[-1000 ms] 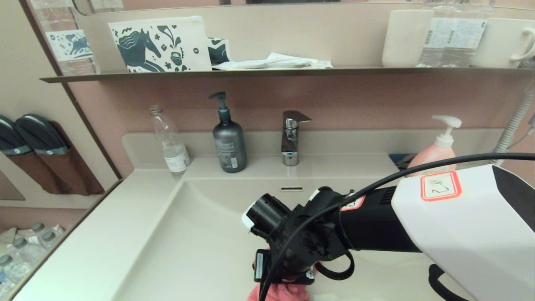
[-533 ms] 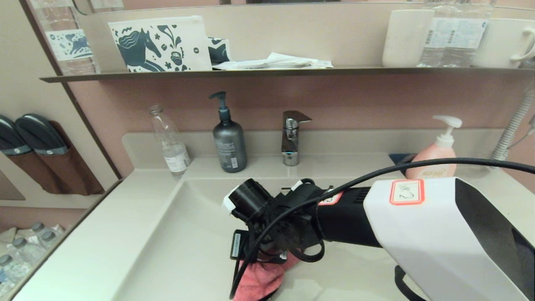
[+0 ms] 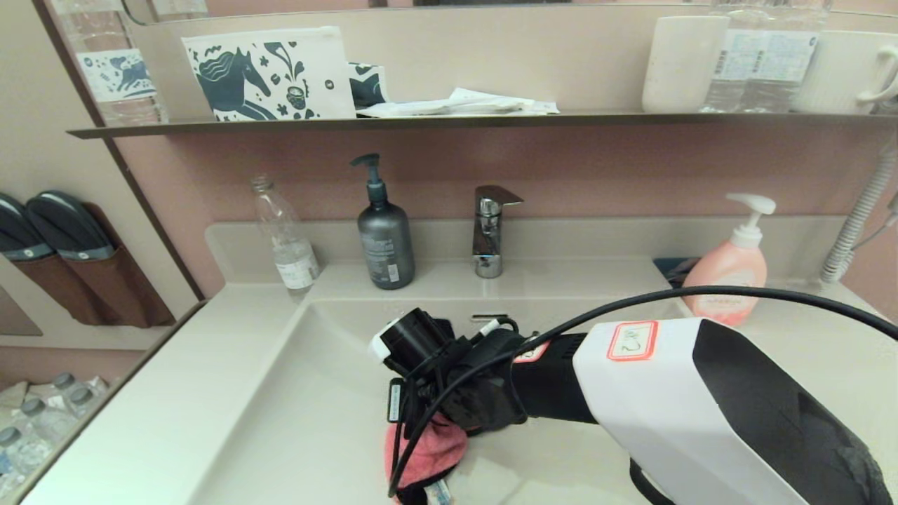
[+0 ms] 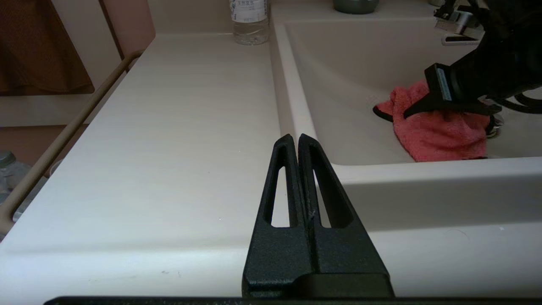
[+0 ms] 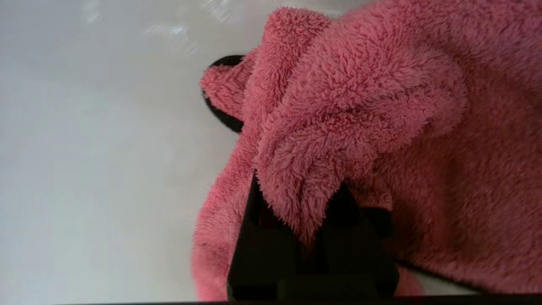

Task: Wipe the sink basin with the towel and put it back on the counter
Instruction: Wipe the sink

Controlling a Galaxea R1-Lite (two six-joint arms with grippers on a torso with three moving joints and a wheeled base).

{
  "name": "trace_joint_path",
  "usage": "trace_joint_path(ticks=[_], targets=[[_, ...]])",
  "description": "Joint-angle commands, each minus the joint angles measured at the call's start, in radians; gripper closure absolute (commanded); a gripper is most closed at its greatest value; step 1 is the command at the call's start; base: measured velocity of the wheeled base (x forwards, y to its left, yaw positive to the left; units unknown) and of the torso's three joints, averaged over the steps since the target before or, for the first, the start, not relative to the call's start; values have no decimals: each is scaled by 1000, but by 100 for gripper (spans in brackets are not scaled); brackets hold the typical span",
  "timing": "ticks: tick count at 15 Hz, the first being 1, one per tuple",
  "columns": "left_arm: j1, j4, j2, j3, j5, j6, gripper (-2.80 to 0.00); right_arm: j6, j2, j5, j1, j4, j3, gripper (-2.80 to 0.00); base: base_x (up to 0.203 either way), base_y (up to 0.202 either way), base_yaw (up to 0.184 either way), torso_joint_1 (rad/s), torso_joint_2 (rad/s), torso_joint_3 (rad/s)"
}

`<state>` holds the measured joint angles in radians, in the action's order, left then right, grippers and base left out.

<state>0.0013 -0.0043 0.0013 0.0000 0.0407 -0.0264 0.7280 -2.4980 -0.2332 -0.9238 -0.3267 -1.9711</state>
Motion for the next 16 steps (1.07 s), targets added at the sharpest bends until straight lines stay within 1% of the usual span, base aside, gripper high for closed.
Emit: trace_joint_path(ticks=[1,6,8,11,14,16], targets=[[0,0,0,0,-1,0,0,-12,-32,-60,22,-1,0,0,0,0,0,0,0,0],[0,0,0,0,-1,0,0,-4,4,-97,86,-8,20,0,0,0,0,0,0,0],[0,0,0,0,-1,0,0,-4,32,-104,110,-34,61,0,0,0,0,0,0,0],[0,0,0,0,1,0,0,-5,76,-135,148,-65,128,0,0,0,0,0,0,0],[0,0,0,0,1,0,0,-10,114,-179,177,-145,190,0,0,0,0,0,0,0],[0,0,0,0,-1,0,0,-12,149,-184,202,-152,237,0,0,0,0,0,0,0]])
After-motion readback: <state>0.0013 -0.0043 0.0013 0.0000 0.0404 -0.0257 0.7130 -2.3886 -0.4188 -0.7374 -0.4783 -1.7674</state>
